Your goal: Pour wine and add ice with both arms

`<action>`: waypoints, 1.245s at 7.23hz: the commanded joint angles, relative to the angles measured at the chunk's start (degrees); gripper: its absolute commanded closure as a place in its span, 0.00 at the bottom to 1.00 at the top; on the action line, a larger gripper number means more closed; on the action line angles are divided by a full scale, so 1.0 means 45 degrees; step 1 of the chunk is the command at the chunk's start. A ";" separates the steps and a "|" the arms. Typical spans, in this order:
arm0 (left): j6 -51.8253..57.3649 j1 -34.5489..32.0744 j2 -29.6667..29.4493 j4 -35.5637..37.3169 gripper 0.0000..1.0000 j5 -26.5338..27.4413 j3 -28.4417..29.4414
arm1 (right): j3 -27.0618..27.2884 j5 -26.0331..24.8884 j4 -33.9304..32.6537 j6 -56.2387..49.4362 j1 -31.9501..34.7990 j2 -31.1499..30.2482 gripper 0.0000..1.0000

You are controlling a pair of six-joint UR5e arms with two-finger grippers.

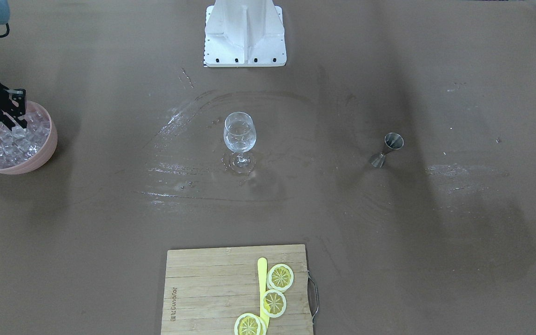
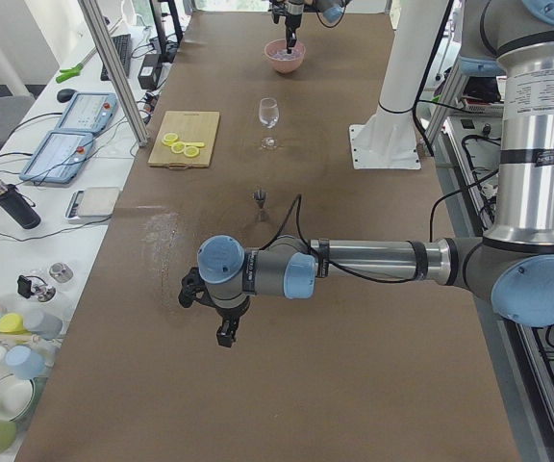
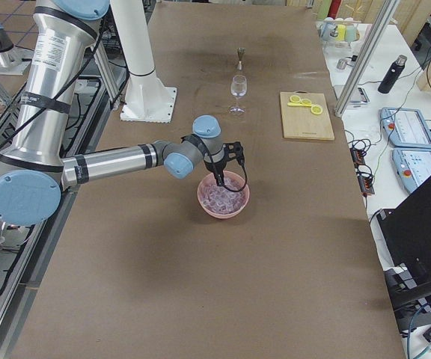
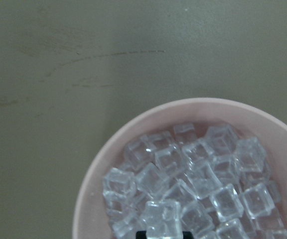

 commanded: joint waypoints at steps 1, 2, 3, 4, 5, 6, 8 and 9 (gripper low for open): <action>-0.0016 0.0000 0.0000 0.0000 0.01 0.0000 0.0000 | 0.0872 0.0525 -0.0001 0.0063 0.0336 0.0837 1.00; -0.0016 0.0000 0.0000 0.0000 0.01 0.0000 0.0000 | 0.0893 0.0548 -0.0001 0.0083 0.0357 0.1308 1.00; -0.0016 0.0000 0.0019 0.0000 0.01 0.0000 0.0019 | 0.0874 0.0413 -0.0001 0.0083 0.0338 0.1796 1.00; -0.0016 0.0020 0.0039 0.0000 0.01 0.0000 0.0039 | 0.0835 0.0412 -0.0040 0.0083 0.0318 0.2323 1.00; -0.0016 0.0020 0.0155 0.0000 0.01 -0.0039 0.0019 | 0.0816 0.0412 -0.0833 0.0180 0.0260 0.3082 1.00; -0.0016 0.0020 0.0156 0.0000 0.01 -0.0078 0.0000 | 0.0835 0.0392 -0.2349 0.0993 0.0085 0.4347 1.00; -0.0035 0.0039 0.0175 0.0039 0.01 -0.0059 0.0058 | 0.0854 -0.0578 -0.5320 0.1957 -0.0965 0.6926 1.00; -0.0035 0.0020 0.0176 0.0040 0.01 -0.0059 0.0058 | 0.0855 -0.0894 -0.6087 0.2731 -0.1474 0.7750 1.00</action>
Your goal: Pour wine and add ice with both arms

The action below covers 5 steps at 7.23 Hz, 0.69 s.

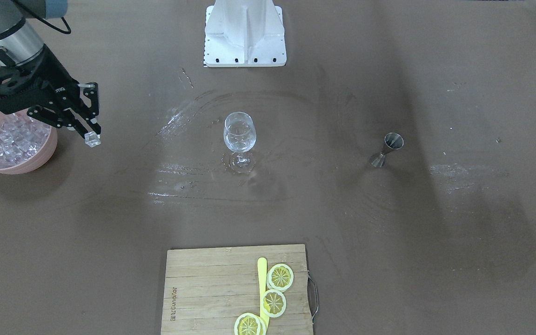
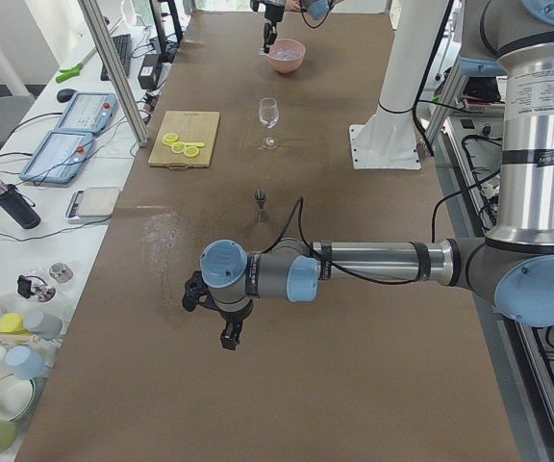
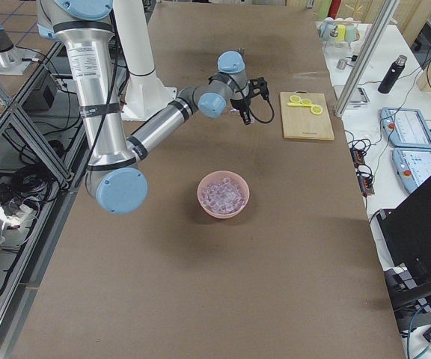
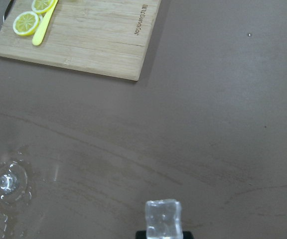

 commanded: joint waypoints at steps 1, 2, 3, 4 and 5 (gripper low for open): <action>-0.0007 -0.0009 0.0010 0.0009 0.01 0.0001 0.0012 | 0.0008 -0.0911 -0.1744 0.1738 -0.1226 0.1891 1.00; -0.0007 -0.0009 0.0010 0.0009 0.01 -0.0019 -0.0007 | -0.0011 -0.1669 -0.2406 0.2462 -0.1870 0.2536 1.00; -0.0007 -0.0009 0.0029 0.0009 0.01 -0.0038 -0.0027 | -0.0089 -0.2431 -0.3070 0.3301 -0.2553 0.3316 1.00; -0.0007 -0.0009 0.0029 0.0009 0.01 -0.0038 -0.0027 | -0.0147 -0.2729 -0.3638 0.3580 -0.2888 0.3845 1.00; -0.0007 -0.0009 0.0029 0.0028 0.01 -0.0038 -0.0027 | -0.0283 -0.2867 -0.4011 0.3834 -0.3143 0.4373 1.00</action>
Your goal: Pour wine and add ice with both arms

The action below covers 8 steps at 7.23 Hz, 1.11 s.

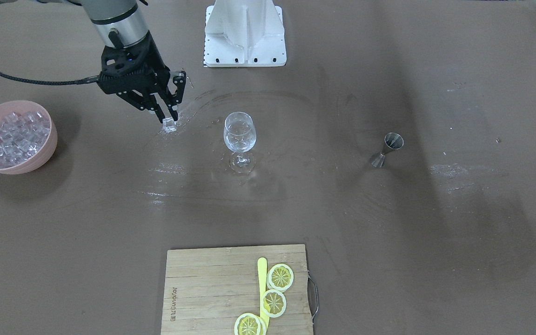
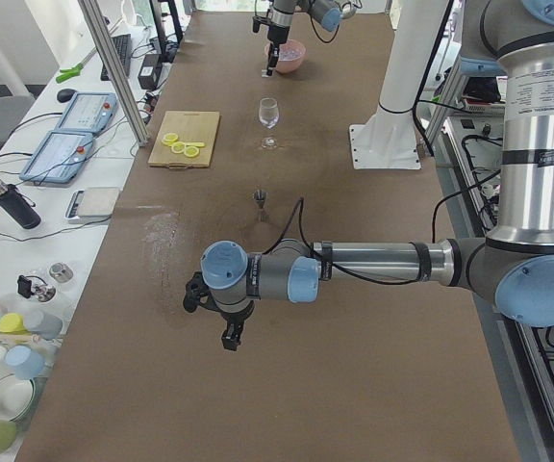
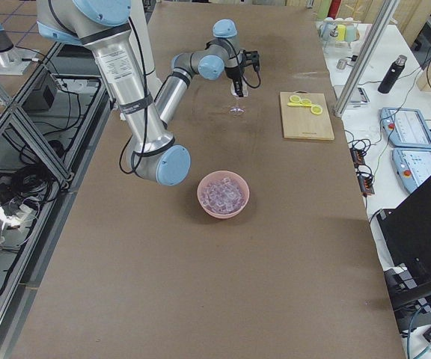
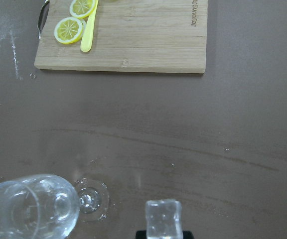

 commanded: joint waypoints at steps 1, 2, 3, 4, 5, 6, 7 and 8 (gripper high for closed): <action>0.0000 0.0000 0.0004 0.0015 0.01 -0.0004 0.0014 | -0.0526 -0.0721 -0.0676 0.1094 -0.0812 0.1363 1.00; 0.0000 0.0000 0.0023 0.0035 0.01 -0.0004 0.0014 | -0.0916 -0.1034 -0.0716 0.1352 -0.1164 0.1853 1.00; 0.0000 0.0000 0.0120 0.0035 0.01 -0.0023 0.0014 | -0.1055 -0.1056 -0.1316 0.1509 -0.1361 0.2341 1.00; 0.0000 0.0000 0.0160 0.0015 0.01 -0.0023 -0.0005 | -0.1057 -0.1347 -0.2230 0.1704 -0.1653 0.2926 1.00; 0.0000 0.0000 0.0160 0.0015 0.01 -0.0023 0.0014 | -0.1076 -0.1601 -0.2433 0.1764 -0.1888 0.3087 1.00; 0.0000 0.0000 0.0179 0.0015 0.01 -0.0023 0.0014 | -0.1444 -0.1681 -0.2454 0.1765 -0.1929 0.3417 1.00; 0.0000 0.0000 0.0276 -0.0004 0.01 -0.0023 -0.0024 | -0.2163 -0.1682 -0.2454 0.1765 -0.1929 0.4000 1.00; 0.0000 0.0000 0.0277 -0.0004 0.01 -0.0023 -0.0025 | -0.2402 -0.1701 -0.2454 0.1765 -0.1929 0.4161 1.00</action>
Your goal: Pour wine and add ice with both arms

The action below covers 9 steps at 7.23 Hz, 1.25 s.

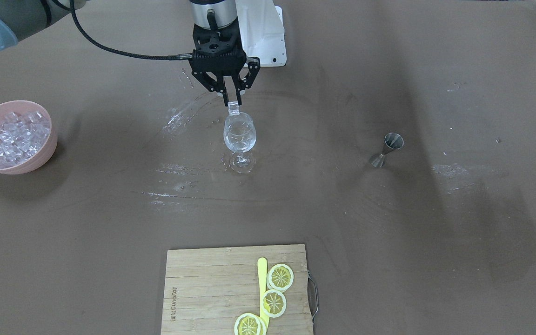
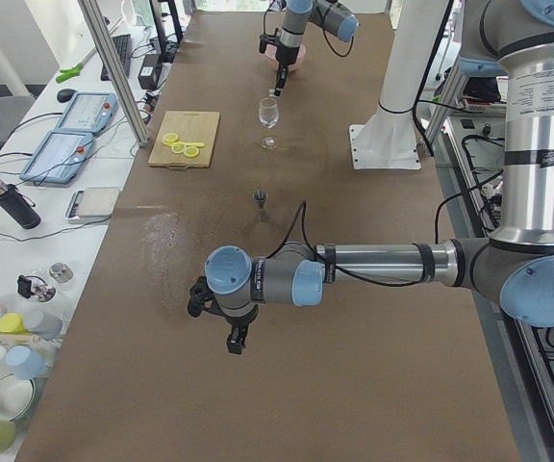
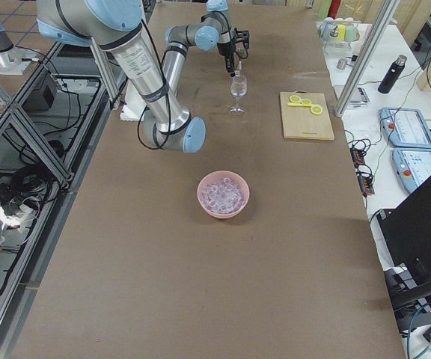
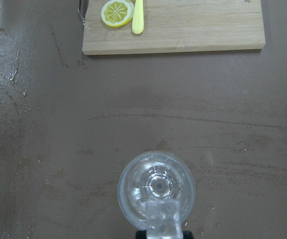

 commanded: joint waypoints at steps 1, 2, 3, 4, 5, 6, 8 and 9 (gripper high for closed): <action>0.0000 0.0000 0.0036 -0.0007 0.01 0.0000 -0.0014 | -0.0521 -0.0041 -0.0026 -0.0012 -0.0020 0.0346 1.00; 0.0000 -0.0019 0.0036 -0.0007 0.01 0.0000 -0.0014 | -0.0541 -0.0041 -0.0026 -0.0070 -0.0020 0.0307 1.00; 0.0000 -0.0020 0.0036 -0.0007 0.01 0.0000 -0.0014 | -0.0561 -0.0041 -0.0046 -0.0187 -0.0001 0.0268 1.00; 0.0019 -0.0020 0.0036 -0.0007 0.01 0.0000 -0.0014 | -0.0580 -0.0138 -0.0046 -0.0246 -0.0001 0.0248 1.00; 0.0000 0.0000 0.0075 -0.0007 0.01 -0.0019 -0.0014 | -0.0580 -0.0177 -0.0065 -0.0285 0.0018 0.0229 1.00; 0.0019 0.0000 0.0075 -0.0007 0.01 0.0000 -0.0014 | -0.0561 -0.0178 -0.0085 -0.0305 0.0019 0.0229 1.00; 0.0019 0.0000 0.0075 -0.0007 0.01 0.0000 -0.0014 | -0.0522 -0.0217 -0.0046 -0.0906 0.0057 0.0248 1.00; 0.0000 0.0000 0.0075 -0.0007 0.01 0.0000 -0.0014 | -0.0502 -0.0236 -0.0046 -0.1046 0.0077 0.0229 0.88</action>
